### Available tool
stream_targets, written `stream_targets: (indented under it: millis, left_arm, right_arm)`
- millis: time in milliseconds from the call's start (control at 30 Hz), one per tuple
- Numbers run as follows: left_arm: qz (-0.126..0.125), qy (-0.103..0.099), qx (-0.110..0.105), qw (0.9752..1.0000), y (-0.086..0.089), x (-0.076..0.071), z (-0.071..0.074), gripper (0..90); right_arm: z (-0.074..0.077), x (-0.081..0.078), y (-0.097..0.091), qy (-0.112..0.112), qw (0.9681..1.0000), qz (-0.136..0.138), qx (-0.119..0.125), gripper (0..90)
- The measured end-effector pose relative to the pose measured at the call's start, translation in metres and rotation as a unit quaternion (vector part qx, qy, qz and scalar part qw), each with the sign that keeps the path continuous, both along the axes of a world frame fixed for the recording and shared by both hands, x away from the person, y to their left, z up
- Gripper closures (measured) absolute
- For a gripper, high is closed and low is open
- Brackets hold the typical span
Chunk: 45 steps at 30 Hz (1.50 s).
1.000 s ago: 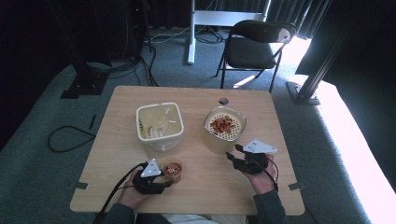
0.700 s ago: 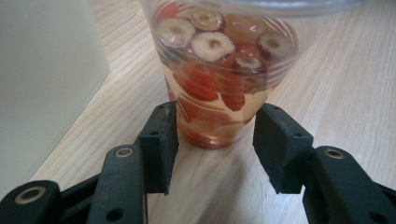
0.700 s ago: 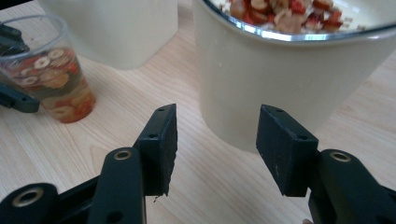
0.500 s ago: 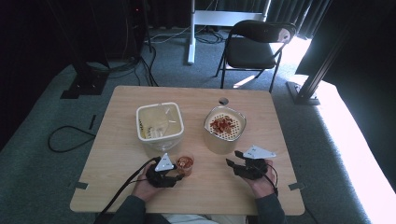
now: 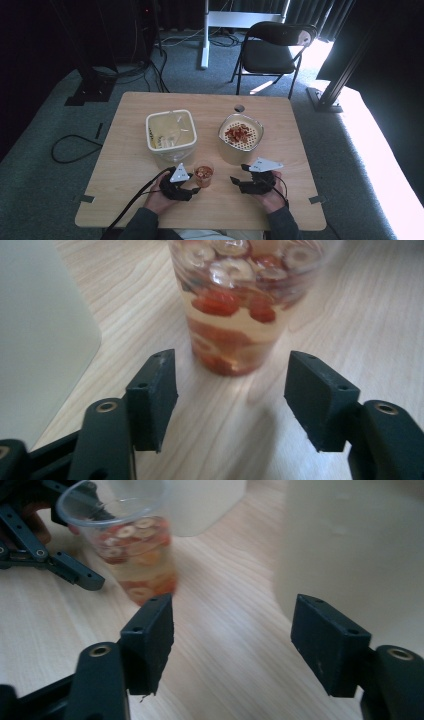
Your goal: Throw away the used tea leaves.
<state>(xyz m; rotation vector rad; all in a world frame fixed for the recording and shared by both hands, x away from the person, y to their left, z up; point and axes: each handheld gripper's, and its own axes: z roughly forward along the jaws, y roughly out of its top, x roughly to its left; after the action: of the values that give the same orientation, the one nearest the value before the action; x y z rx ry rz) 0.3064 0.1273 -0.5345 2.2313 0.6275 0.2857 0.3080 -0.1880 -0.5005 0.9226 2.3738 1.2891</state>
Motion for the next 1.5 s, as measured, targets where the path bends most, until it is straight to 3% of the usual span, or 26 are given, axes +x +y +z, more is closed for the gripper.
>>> stream_targets:
  millis: [167,267,300,333,400,600,700,900,1167,1500]
  left_arm:
    - [0.018,-0.006,0.002,0.9998,0.016,-0.009,0.002,37.7]
    - [0.034,-0.01,0.0,0.9994,0.027,-0.011,0.003,37.7]
    - [0.058,-0.013,0.001,0.9982,0.041,-0.014,0.004,37.7]
    - [0.067,-0.014,0.002,0.9977,0.047,-0.014,0.005,37.7]
    - [0.086,-0.016,0.002,0.9961,0.058,-0.015,0.006,37.7]
    - [0.133,-0.021,-0.007,0.9909,0.086,-0.012,0.006,38.9]
    - [0.14,-0.022,-0.01,0.9898,0.09,-0.011,0.006,39.3]
    - [0.145,-0.022,-0.008,0.9891,0.093,-0.006,0.005,39.8]
    - [0.149,-0.019,-0.007,0.9887,0.095,-0.003,0.004,40.0]
    - [0.151,-0.018,-0.004,0.9884,0.096,-0.002,0.003,40.1]
  right_arm:
    - [-0.001,0.001,0.022,-0.003,0.9995,0.032,0.004,27.9]
    - [-0.003,0.002,0.032,0.008,0.9987,0.05,0.002,22.0]
    - [-0.004,0.002,0.036,0.005,0.9986,0.053,-0.001,20.3]
    - [-0.005,0.001,0.048,-0.001,0.9971,0.076,-0.002,18.4]
    - [-0.006,0.001,0.057,-0.006,0.996,0.089,0.0,16.8]
    - [-0.01,0.008,0.081,-0.017,0.9943,0.104,0.013,18.6]
    - [-0.011,0.012,0.089,-0.031,0.9936,0.106,0.021,23.0]
    - [-0.015,0.019,0.092,-0.038,0.9925,0.109,0.042,27.4]
    - [-0.019,0.022,0.096,-0.051,0.9917,0.108,0.047,26.5]
    - [-0.023,0.027,0.099,-0.049,0.991,0.108,0.062,28.0]
